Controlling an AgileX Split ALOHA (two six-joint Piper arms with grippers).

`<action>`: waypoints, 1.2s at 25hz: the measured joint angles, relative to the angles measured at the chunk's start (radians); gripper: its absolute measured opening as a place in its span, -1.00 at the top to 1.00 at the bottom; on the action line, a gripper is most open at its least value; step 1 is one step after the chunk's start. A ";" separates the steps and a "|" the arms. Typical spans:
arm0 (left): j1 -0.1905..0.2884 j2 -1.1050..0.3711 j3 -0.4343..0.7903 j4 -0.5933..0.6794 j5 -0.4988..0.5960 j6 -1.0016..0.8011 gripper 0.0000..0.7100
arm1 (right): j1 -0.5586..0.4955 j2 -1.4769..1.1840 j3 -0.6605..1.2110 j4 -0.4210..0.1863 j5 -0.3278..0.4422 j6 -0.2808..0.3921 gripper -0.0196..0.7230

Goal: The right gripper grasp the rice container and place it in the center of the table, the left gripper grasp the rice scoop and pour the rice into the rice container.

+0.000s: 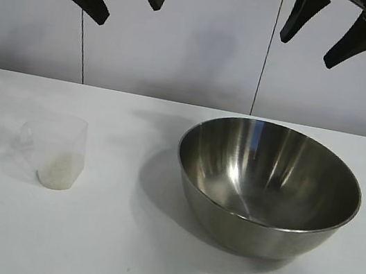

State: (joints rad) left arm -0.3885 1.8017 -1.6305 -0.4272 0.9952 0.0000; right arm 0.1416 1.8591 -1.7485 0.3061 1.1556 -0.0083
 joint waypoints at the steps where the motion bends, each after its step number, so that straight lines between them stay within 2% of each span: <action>1: 0.000 0.000 0.000 0.000 0.000 0.000 -0.49 | 0.000 0.000 0.000 0.000 0.000 0.000 -0.36; 7: 0.000 0.000 0.000 0.000 0.000 0.000 -0.49 | 0.000 0.000 0.000 -0.015 0.014 -0.018 -0.36; 9: 0.000 0.000 0.000 0.000 0.000 0.000 -0.49 | 0.000 0.000 0.000 -0.071 0.057 -0.037 -0.36; 13: 0.000 0.000 0.000 0.000 0.000 0.000 -0.49 | 0.000 -0.003 0.013 -0.205 0.076 -0.043 -0.36; 20: 0.000 0.000 0.000 0.000 0.000 0.000 -0.49 | -0.004 -0.005 0.192 -0.251 0.072 -0.059 -0.36; 22: 0.000 0.000 0.000 0.000 0.000 0.000 -0.49 | -0.009 -0.005 0.270 -0.253 0.040 -0.064 -0.36; 30: 0.000 0.000 0.000 0.000 0.000 0.000 -0.49 | -0.046 -0.005 0.475 -0.248 -0.174 -0.082 -0.36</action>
State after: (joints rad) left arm -0.3885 1.8017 -1.6305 -0.4272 0.9952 0.0000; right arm 0.0952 1.8540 -1.2740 0.0580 0.9819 -0.0906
